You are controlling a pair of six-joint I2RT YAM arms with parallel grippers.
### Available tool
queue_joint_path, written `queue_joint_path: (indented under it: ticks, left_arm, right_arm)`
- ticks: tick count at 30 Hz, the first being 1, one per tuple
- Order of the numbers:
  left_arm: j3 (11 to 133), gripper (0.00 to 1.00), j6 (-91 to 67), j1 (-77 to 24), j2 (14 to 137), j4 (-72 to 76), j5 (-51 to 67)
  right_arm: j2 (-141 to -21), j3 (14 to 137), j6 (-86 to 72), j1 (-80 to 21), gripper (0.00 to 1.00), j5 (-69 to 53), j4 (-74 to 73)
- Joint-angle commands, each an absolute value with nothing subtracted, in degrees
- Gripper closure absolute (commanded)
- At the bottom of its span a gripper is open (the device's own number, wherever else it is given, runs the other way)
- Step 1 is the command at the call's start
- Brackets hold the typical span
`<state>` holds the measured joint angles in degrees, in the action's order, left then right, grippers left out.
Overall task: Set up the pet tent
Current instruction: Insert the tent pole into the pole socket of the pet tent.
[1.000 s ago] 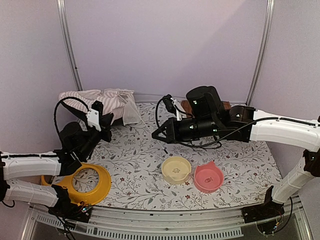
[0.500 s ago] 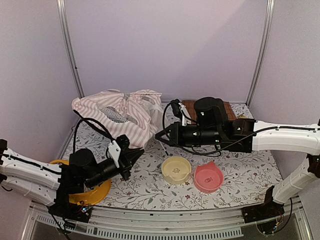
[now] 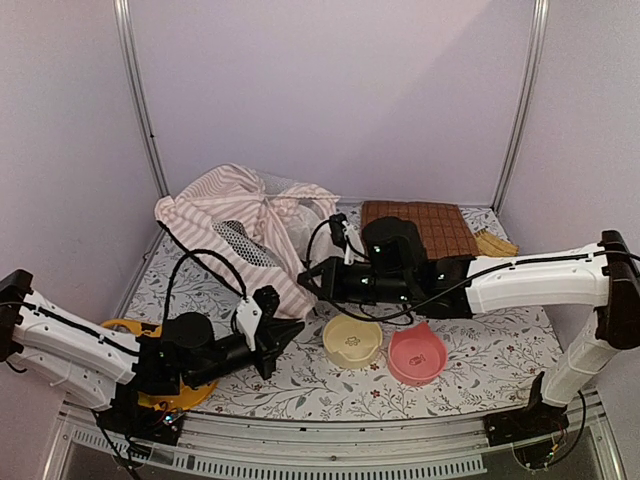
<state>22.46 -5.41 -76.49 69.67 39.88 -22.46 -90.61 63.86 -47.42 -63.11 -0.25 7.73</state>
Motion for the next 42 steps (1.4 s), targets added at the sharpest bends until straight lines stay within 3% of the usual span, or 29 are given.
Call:
queue_joint_path:
  ticks: [1,18,25,31,37,42]
  left_arm:
    - [19.34,1.0,-15.02,-76.37,69.57,40.3,-21.28]
    - [20.17,1.0,-36.96,-68.38,78.8,24.26,-9.11]
    - [18.84,1.0,-39.83,-68.33,78.57,20.25,-10.28]
    - [18.91,0.68,-43.08,-68.35,74.34,14.17,-13.01]
    - [16.63,0.65,-45.6,-67.59,65.66,10.4,-14.9]
    - [15.6,0.69,-44.09,-66.74,63.13,8.15,-13.06]
  right_arm:
    - [-97.56,64.46,-47.92,-63.0,1.0,-0.3,12.76]
    - [-121.95,75.95,-48.76,-62.53,1.0,-9.37,9.33]
    - [-123.16,75.42,-50.51,-62.58,1.0,-10.32,11.32]
    - [-123.03,74.72,-51.5,-62.58,1.0,-10.86,11.78]
    - [-122.35,73.71,-51.59,-62.31,1.0,-10.82,11.87]
    - [-122.19,73.7,-51.83,-62.24,1.0,-11.57,12.19]
